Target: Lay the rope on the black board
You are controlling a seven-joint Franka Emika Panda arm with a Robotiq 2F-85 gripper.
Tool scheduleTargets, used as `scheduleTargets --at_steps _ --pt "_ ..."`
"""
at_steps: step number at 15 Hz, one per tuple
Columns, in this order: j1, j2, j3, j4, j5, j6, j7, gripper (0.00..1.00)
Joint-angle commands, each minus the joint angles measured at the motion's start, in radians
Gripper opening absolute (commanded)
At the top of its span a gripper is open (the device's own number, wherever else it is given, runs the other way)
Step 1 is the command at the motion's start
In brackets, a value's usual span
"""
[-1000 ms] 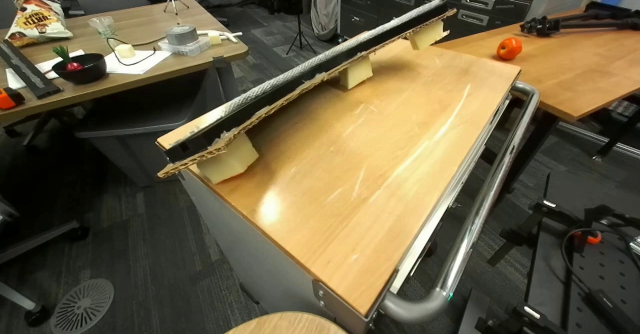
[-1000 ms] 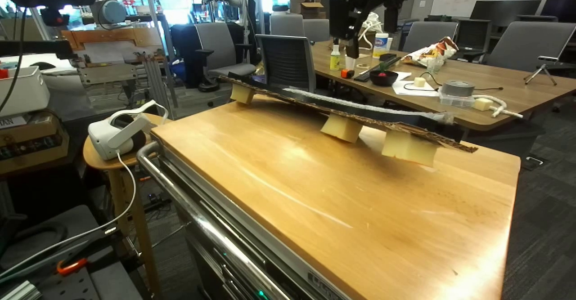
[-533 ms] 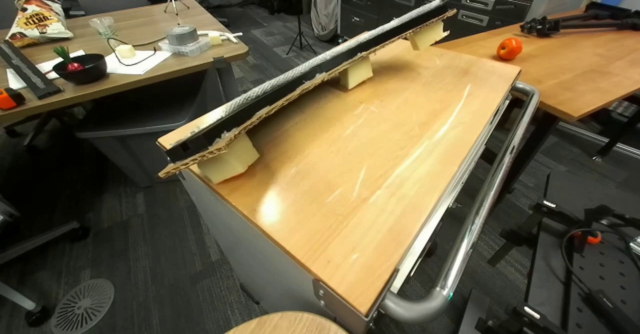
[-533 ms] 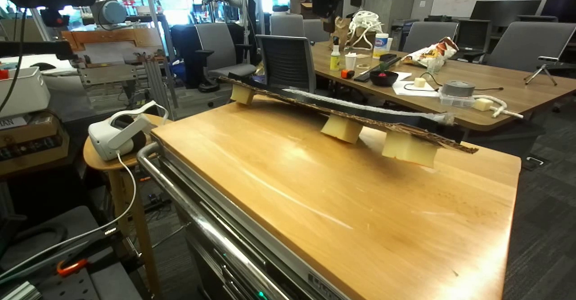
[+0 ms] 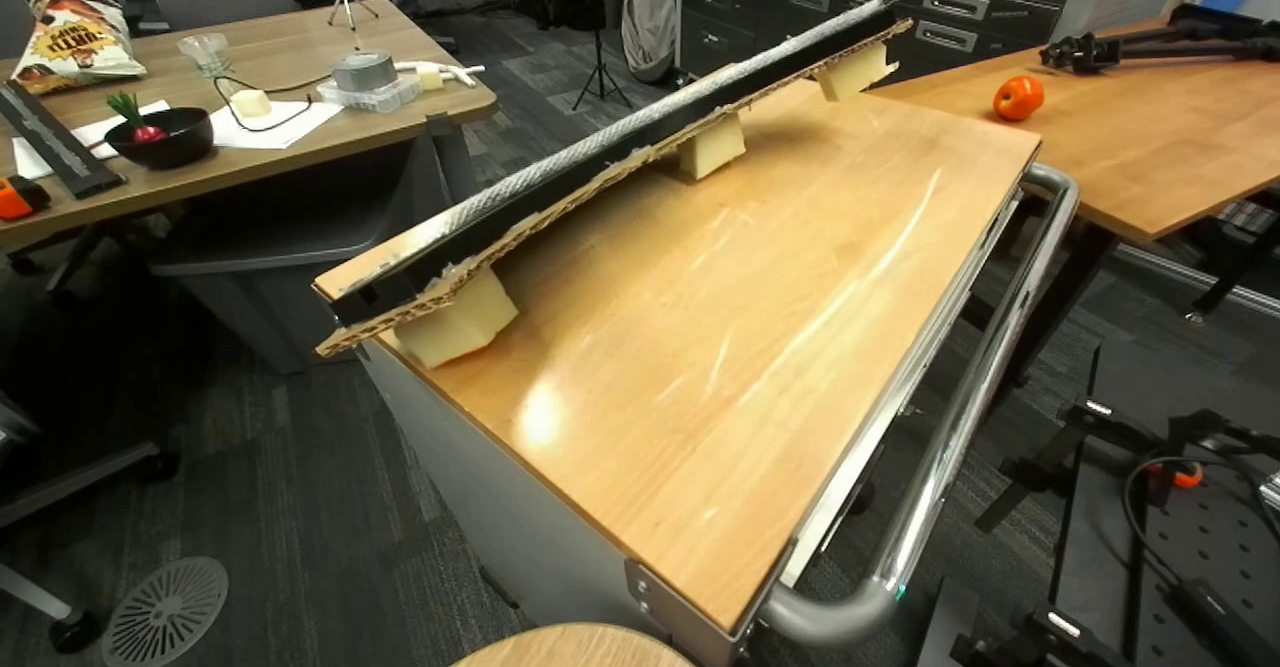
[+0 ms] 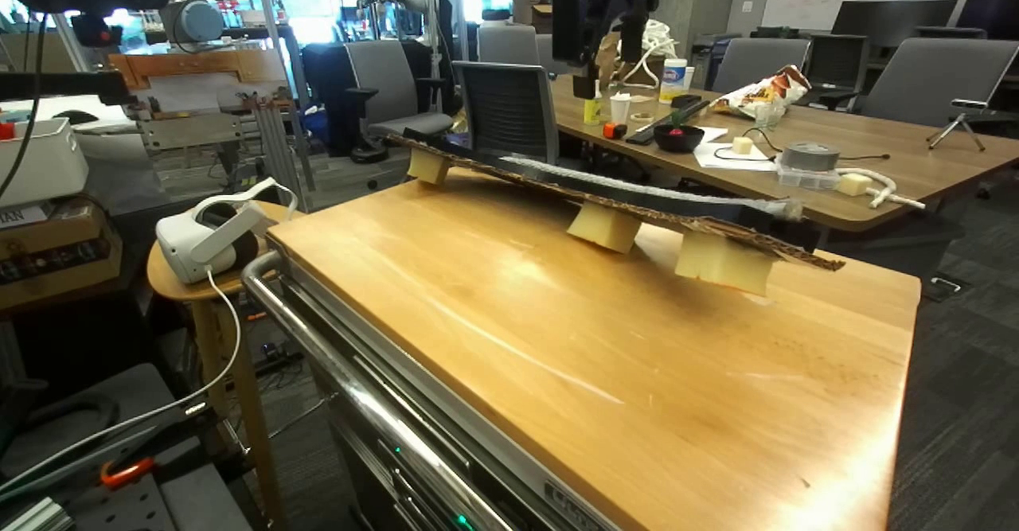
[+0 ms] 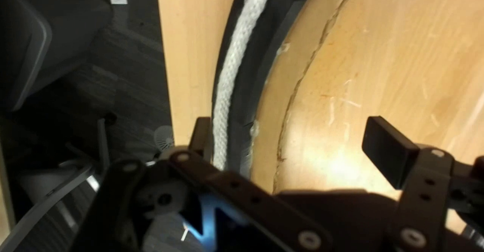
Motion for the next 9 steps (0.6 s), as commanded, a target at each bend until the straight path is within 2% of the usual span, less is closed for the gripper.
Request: scheduleTargets --at_steps 1,3,4,6,9 --pt "0.022 -0.002 0.018 0.026 -0.073 -0.099 0.022 1.0" --pt "0.035 0.013 0.033 0.047 -0.047 -0.131 -0.005 0.87" --pt "0.044 0.026 0.042 0.061 -0.038 -0.148 -0.014 0.71" --pt "0.056 0.054 0.059 0.09 -0.007 -0.174 -0.036 0.63" --pt "0.069 0.106 0.084 0.14 0.01 -0.185 -0.02 0.38"
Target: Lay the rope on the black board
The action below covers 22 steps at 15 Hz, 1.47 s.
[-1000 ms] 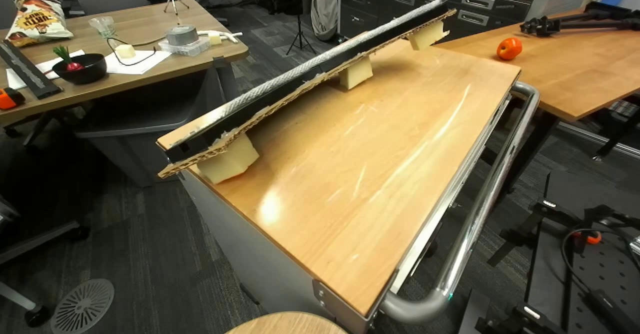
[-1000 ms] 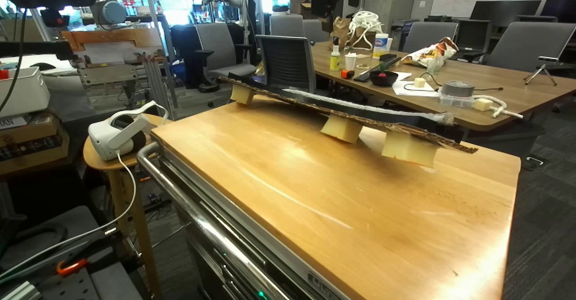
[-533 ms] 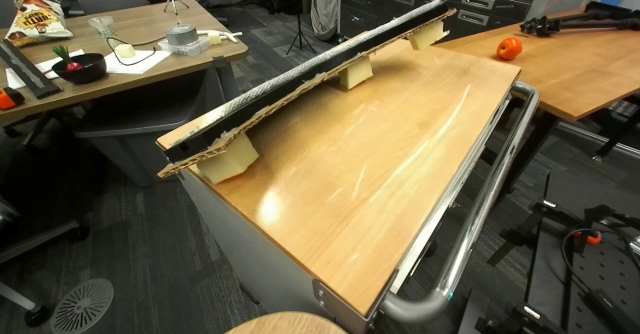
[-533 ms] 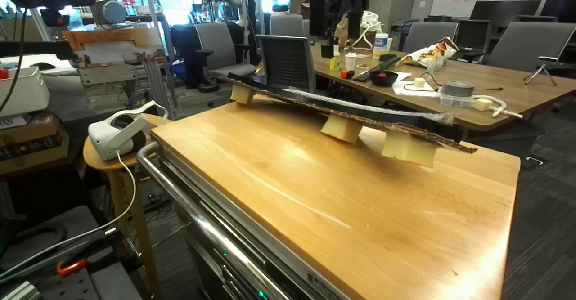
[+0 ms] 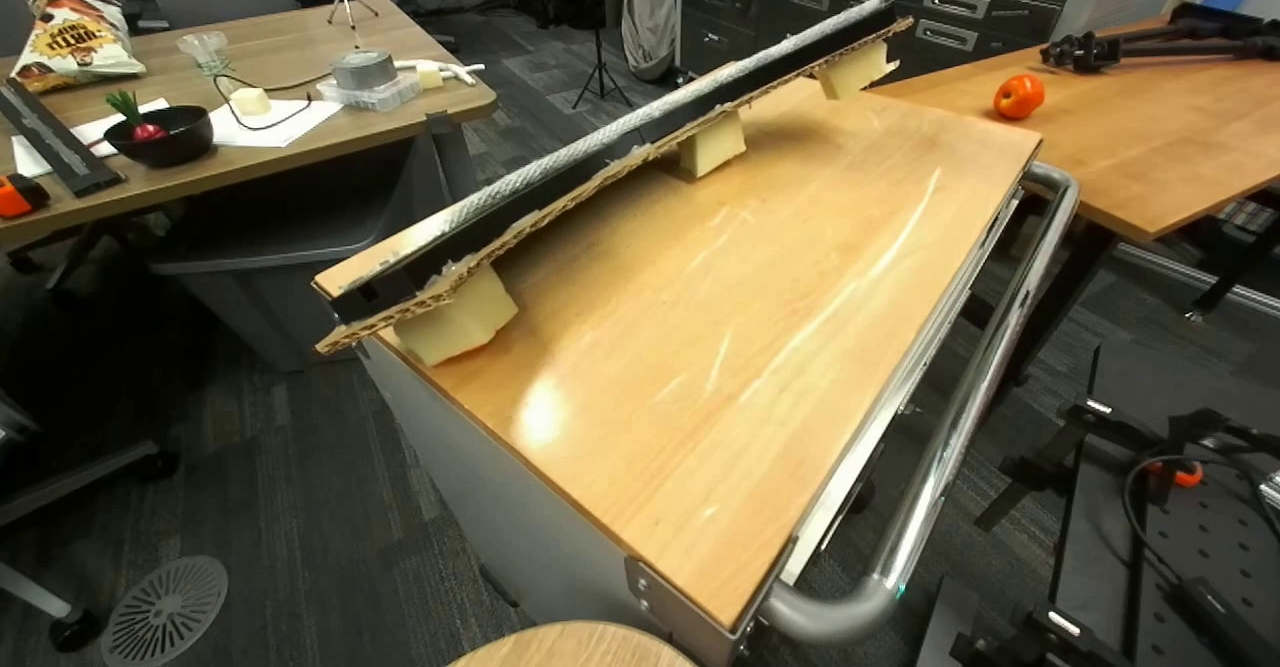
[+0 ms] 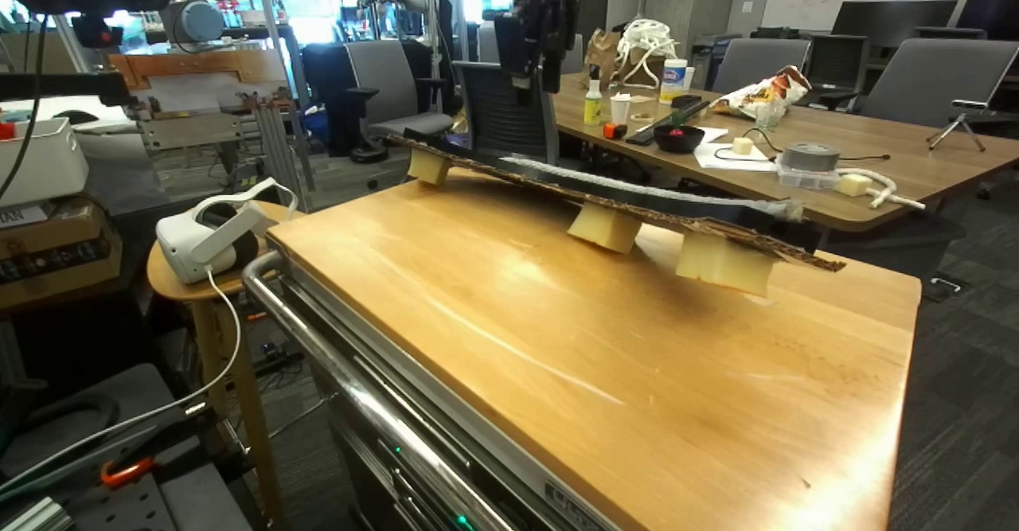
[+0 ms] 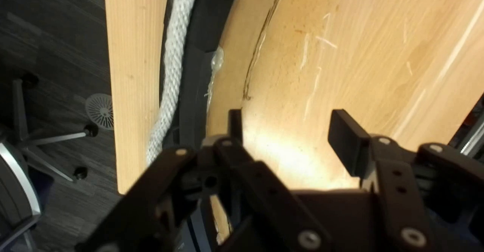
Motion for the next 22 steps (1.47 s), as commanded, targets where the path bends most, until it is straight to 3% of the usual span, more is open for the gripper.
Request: scheduleTargets --at_steps 1,5,14,22 --pt "0.013 0.087 0.023 0.106 0.023 -0.035 -0.002 0.29" --pt "0.015 0.172 0.052 0.188 0.023 -0.049 0.009 0.01" --pt "-0.01 0.307 0.073 0.325 0.029 -0.108 0.019 0.0" --pt "-0.03 0.36 0.082 0.347 0.048 -0.127 0.026 0.0"
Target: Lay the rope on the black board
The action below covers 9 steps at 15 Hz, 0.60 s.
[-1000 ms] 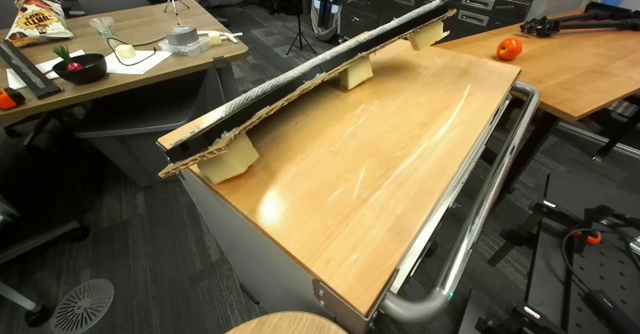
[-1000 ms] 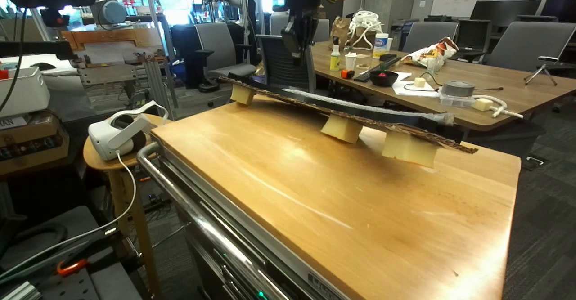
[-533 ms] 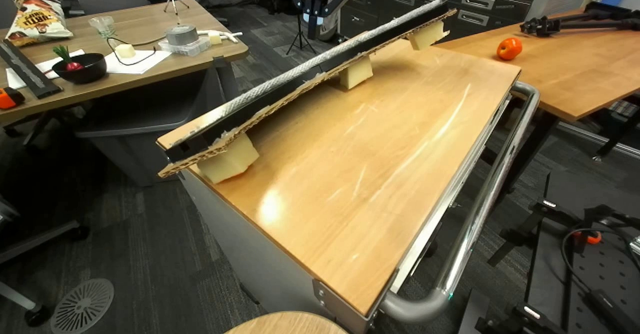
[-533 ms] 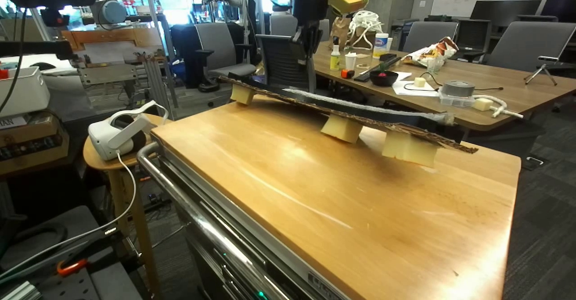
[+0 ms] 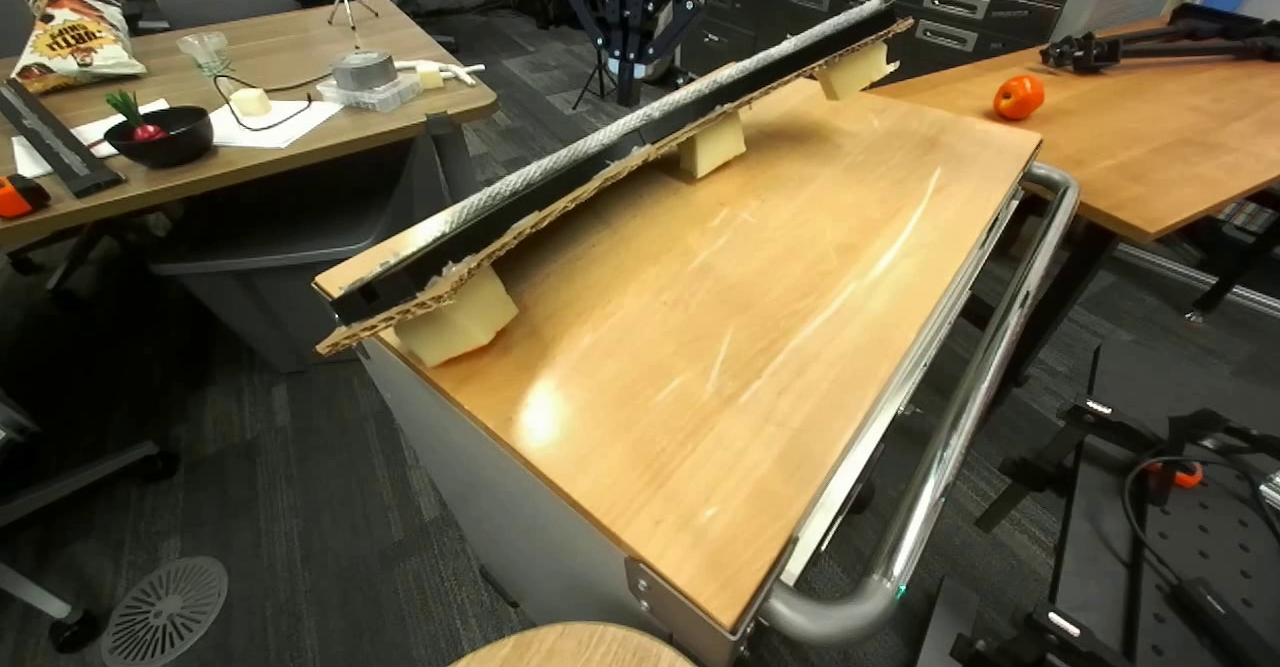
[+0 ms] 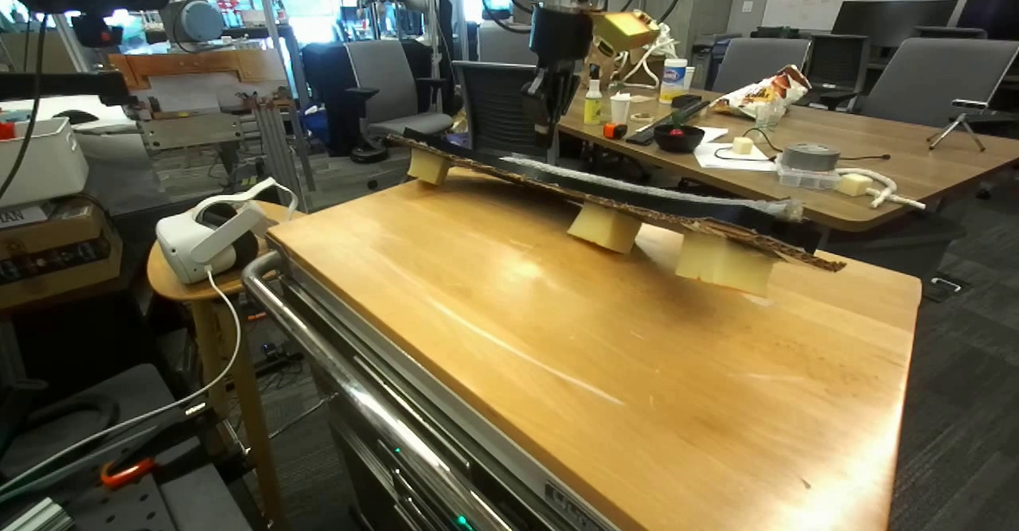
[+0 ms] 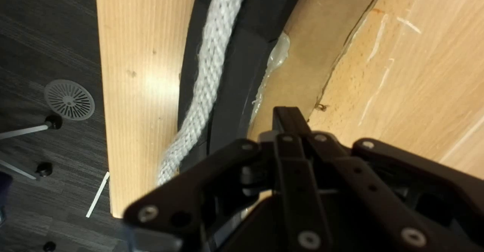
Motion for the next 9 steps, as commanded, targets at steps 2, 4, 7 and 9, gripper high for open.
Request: scheduleTargets --at_steps 2,4,7,9 --pt "-0.026 0.024 0.026 0.027 0.037 -0.025 0.01 0.0" --pt "-0.031 0.028 0.027 0.02 0.053 -0.023 0.013 0.0" --pt "-0.041 0.033 0.027 0.011 0.075 -0.017 0.016 0.0" --pt "-0.044 0.04 0.024 0.01 0.079 -0.014 0.024 0.0"
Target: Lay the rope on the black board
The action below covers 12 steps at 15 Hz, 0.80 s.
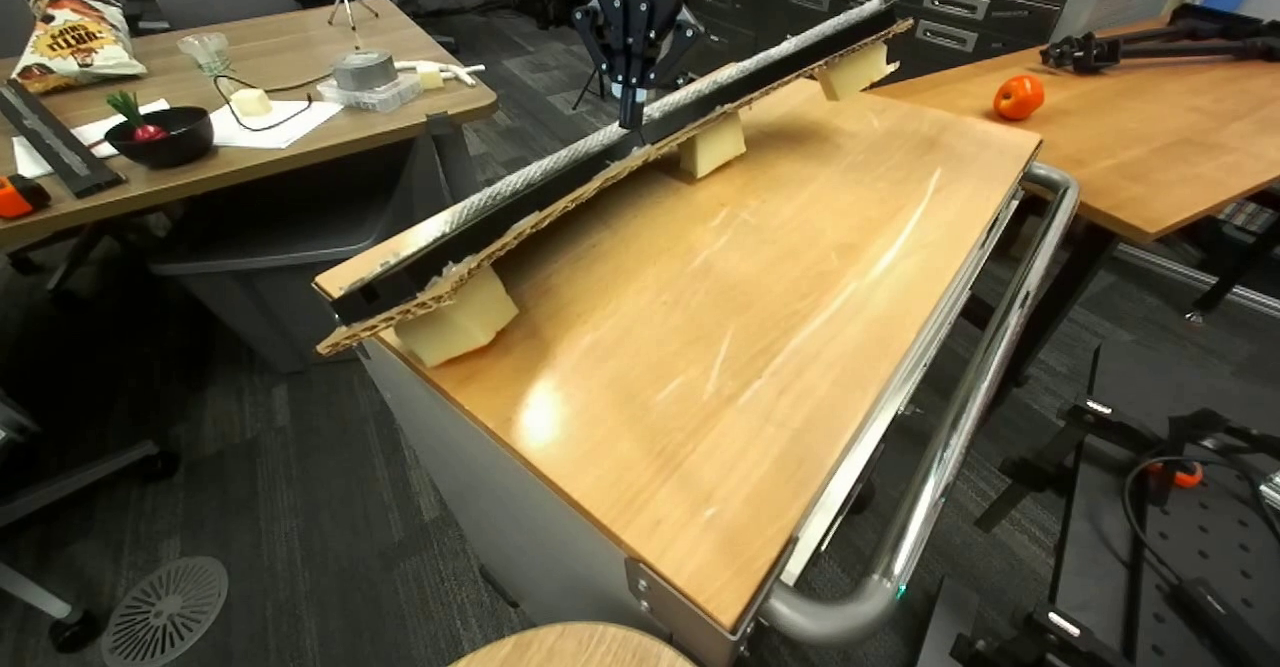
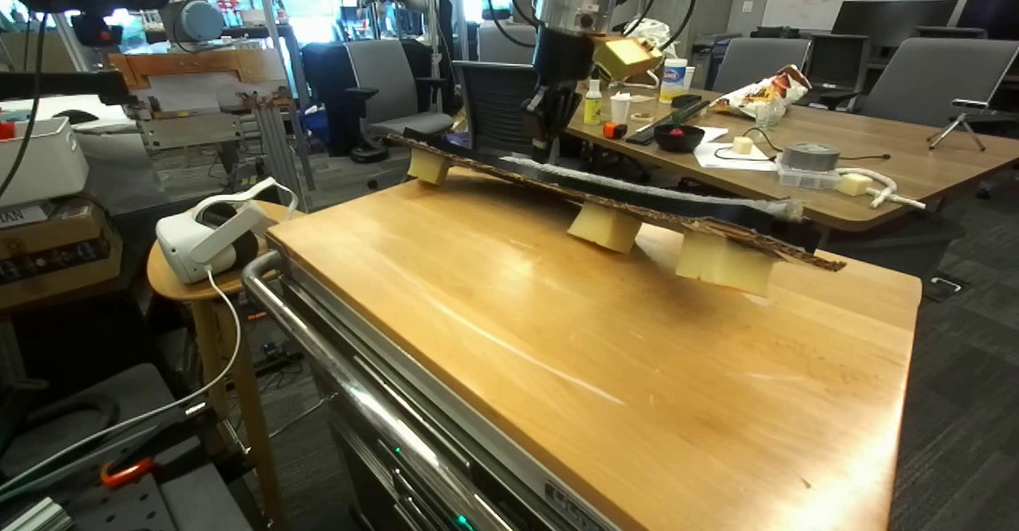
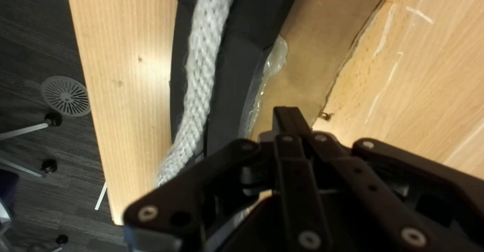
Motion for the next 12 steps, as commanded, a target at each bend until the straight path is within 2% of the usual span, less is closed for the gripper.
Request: scheduleTargets --at_steps 1,7,12 --pt "-0.023 0.012 0.018 0.013 0.023 -0.014 0.021 0.0" --pt "-0.021 0.037 0.023 0.019 0.012 -0.022 0.038 0.0" --pt "-0.027 0.021 0.025 -0.022 0.02 -0.036 0.048 0.0"
